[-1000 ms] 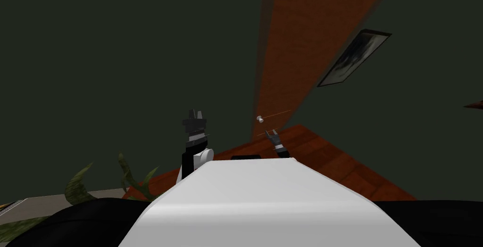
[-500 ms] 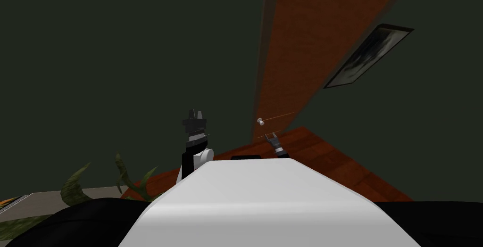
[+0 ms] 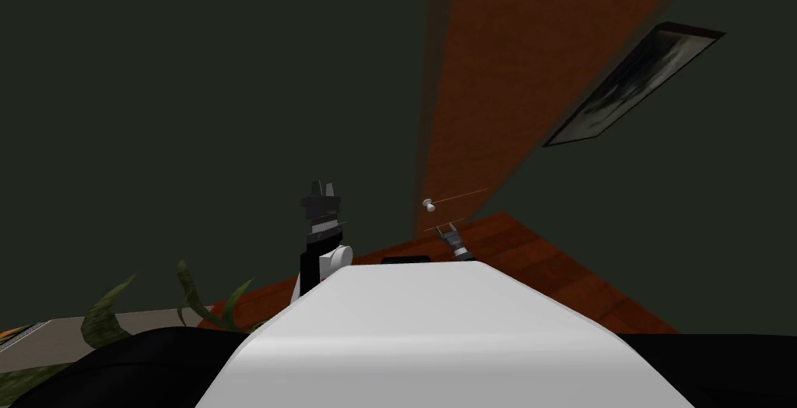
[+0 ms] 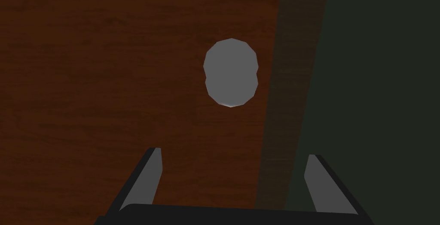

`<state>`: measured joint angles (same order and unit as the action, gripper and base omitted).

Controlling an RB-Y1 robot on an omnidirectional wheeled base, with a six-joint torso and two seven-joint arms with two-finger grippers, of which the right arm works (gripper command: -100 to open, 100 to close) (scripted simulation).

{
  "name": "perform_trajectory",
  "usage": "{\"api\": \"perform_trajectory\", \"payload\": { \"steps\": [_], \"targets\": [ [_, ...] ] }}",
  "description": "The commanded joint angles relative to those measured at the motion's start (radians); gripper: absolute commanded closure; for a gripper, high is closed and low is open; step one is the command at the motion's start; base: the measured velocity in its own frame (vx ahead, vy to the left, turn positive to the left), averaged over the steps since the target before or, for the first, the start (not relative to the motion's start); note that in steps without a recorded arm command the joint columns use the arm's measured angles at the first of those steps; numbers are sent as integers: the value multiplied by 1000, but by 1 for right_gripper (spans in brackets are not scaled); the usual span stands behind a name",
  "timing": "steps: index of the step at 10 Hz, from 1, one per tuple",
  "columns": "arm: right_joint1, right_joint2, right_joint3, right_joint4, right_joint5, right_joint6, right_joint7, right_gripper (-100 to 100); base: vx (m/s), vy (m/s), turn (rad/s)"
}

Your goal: Pull the door open

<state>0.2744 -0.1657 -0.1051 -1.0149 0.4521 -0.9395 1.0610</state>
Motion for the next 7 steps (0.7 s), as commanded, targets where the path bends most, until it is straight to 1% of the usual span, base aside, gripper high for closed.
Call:
{"api": "perform_trajectory", "payload": {
  "steps": [1, 2, 4, 5, 6, 7],
  "targets": [
    [-10, -17, -22, 37, -16, -18, -4, -100, 20, 91, 168],
    [-14, -24, -31, 51, -22, -25, -5, -100, 27, 143, 187],
    [-22, -39, -50, 82, -36, -41, -8, -100, 47, 128, 103],
    [-32, -55, -71, 117, -52, -59, -12, -100, 100, 144, 225],
    [-37, -64, -82, 135, -59, -68, -14, -100, 121, 101, 179],
    [-41, -73, -93, 153, -67, -77, -15, -100, 120, 55, 121]
  ]
}}
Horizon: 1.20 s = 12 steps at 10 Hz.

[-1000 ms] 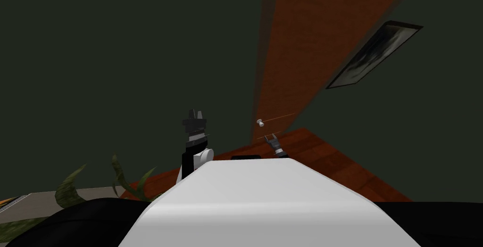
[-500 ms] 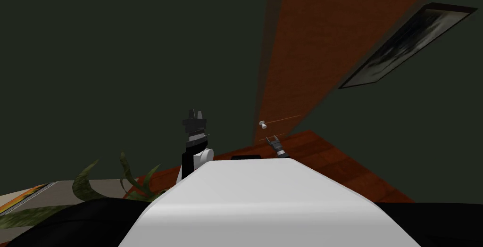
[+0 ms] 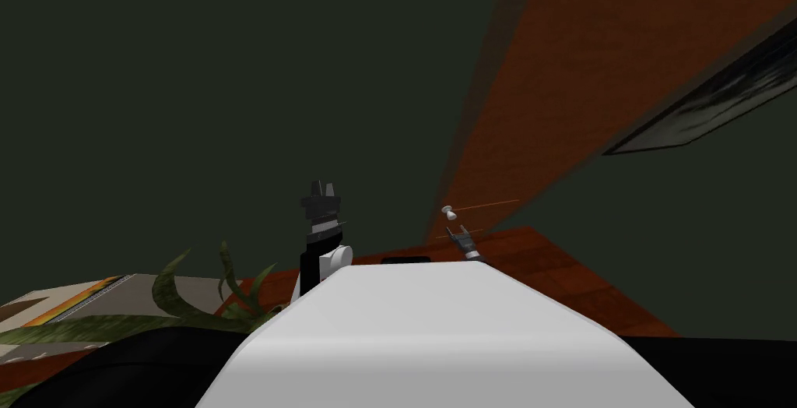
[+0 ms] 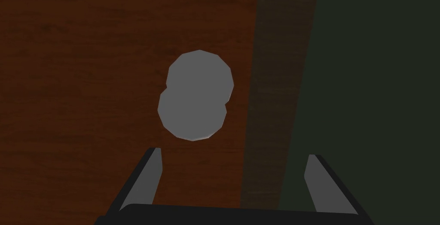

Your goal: Pull the door open

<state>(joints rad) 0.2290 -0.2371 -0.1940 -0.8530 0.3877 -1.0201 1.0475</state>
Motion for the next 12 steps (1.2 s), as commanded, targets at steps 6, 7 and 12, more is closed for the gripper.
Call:
{"api": "perform_trajectory", "payload": {
  "steps": [6, 7, 12],
  "targets": [
    [1, -37, -55, 86, -41, -39, -15, -100, 115, 19, 118],
    [1, -37, -55, 86, -41, -39, -15, 100, -27, 7, -38],
    [1, -37, -55, 86, -41, -39, -15, 100, -5, -2, 2]
  ]
}}
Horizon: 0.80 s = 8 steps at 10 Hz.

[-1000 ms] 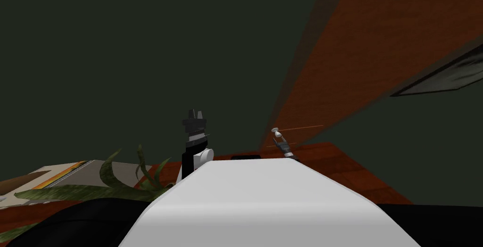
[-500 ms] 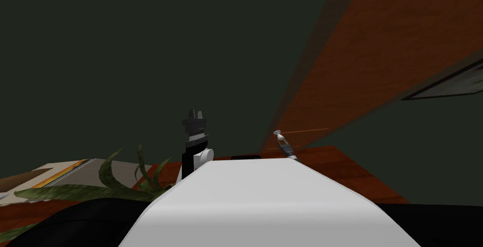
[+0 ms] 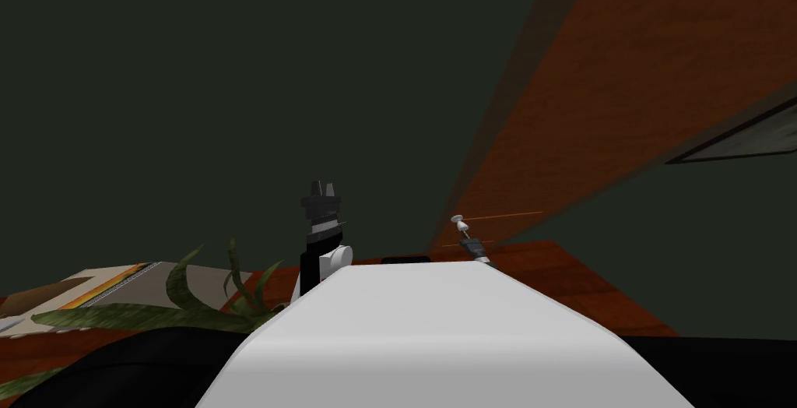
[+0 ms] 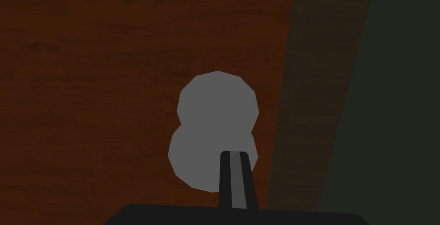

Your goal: Pull the door open

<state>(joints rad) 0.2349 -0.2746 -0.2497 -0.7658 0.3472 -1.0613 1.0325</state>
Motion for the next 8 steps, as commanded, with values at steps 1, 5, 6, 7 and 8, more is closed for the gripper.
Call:
{"api": "perform_trajectory", "payload": {
  "steps": [1, 5, 6, 7, 8],
  "targets": [
    [12, -9, 0, -9, 2, -16, -2, -100, -139, -14, -57],
    [35, -26, 1, -25, 7, -45, -6, -100, -179, -21, -38],
    [41, -30, 1, -29, 8, -52, -7, -100, -175, -40, -31],
    [40, -27, 1, -31, 7, -45, -8, -100, -78, -17, -6],
    [32, -25, -2, -26, 3, -41, -3, -100, 89, -5, 64]
  ]
}}
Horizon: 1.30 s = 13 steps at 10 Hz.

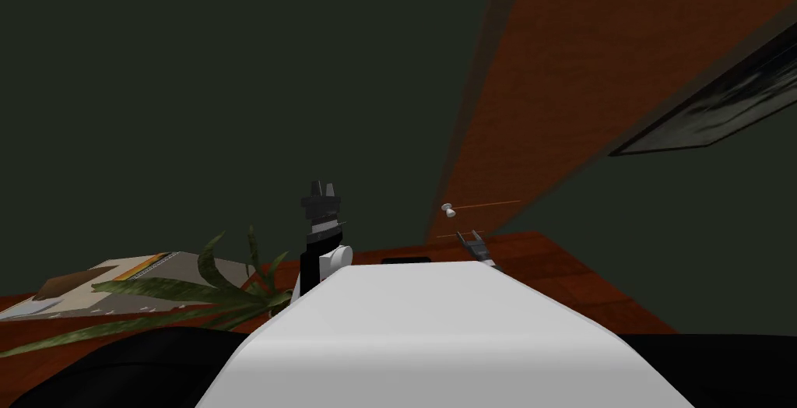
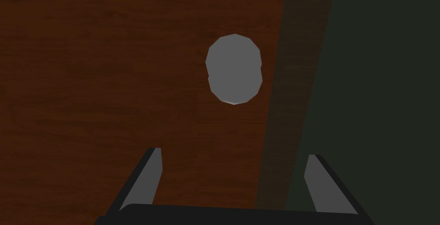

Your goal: Pull the door open

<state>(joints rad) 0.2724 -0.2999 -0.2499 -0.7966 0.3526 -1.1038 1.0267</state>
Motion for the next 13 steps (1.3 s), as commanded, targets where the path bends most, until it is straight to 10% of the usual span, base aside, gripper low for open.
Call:
{"api": "perform_trajectory", "payload": {
  "steps": [1, 7, 8, 13],
  "targets": [
    [-9, 1, -3, 7, -4, 3, 4, -100, 176, 16, 44],
    [-36, 9, -12, 22, -17, 20, 18, -100, 175, 12, 52],
    [-36, 9, -12, 22, -17, 20, 18, 100, -18, -3, -19],
    [-36, 9, -12, 22, -17, 20, 18, 100, -9, 0, -1]
  ]
}}
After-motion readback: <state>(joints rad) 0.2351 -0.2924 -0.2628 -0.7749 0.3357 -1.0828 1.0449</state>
